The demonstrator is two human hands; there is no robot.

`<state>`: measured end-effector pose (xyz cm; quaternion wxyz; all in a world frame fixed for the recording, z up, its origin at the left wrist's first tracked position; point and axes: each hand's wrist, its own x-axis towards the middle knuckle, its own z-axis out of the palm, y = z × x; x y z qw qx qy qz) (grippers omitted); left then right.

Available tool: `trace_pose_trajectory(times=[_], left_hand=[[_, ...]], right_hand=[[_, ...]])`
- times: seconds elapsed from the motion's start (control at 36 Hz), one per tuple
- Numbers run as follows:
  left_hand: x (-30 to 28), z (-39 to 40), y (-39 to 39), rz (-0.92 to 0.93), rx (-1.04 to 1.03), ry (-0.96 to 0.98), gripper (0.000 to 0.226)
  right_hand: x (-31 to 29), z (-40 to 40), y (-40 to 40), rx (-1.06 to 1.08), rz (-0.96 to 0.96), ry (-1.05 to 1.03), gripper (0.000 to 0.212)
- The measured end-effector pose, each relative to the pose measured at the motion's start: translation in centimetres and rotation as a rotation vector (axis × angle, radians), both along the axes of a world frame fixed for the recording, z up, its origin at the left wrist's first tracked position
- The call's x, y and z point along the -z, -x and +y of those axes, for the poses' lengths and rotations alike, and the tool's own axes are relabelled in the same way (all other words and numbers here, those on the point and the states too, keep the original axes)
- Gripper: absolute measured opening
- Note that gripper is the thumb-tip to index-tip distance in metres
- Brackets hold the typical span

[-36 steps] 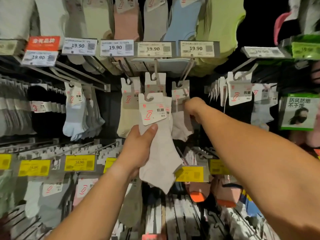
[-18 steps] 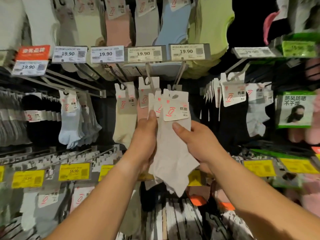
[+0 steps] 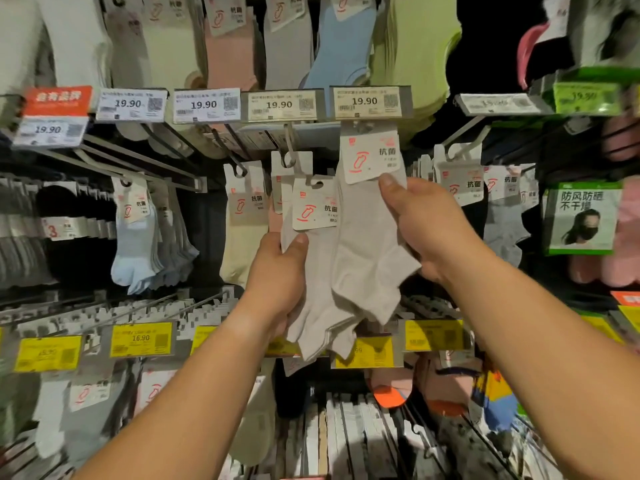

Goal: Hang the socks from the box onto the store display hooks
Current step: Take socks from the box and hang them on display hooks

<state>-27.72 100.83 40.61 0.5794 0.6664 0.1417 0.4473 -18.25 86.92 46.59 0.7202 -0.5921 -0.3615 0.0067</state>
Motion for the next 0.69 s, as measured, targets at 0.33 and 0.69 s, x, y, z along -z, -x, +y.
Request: trace_pose_trajectory(times=[0.33, 0.69], left_hand=[[0.4, 0.2, 0.6, -0.023, 0.021, 0.063, 0.027], [1.8, 0.7, 1.6, -0.027, -0.038, 0.102, 0.024]], right_hand=[[-1.5, 1.4, -2.3, 0.038, 0.026, 0.164, 0.030], [-0.5, 8.1, -7.9, 0.173, 0.116, 0.411, 0.038]])
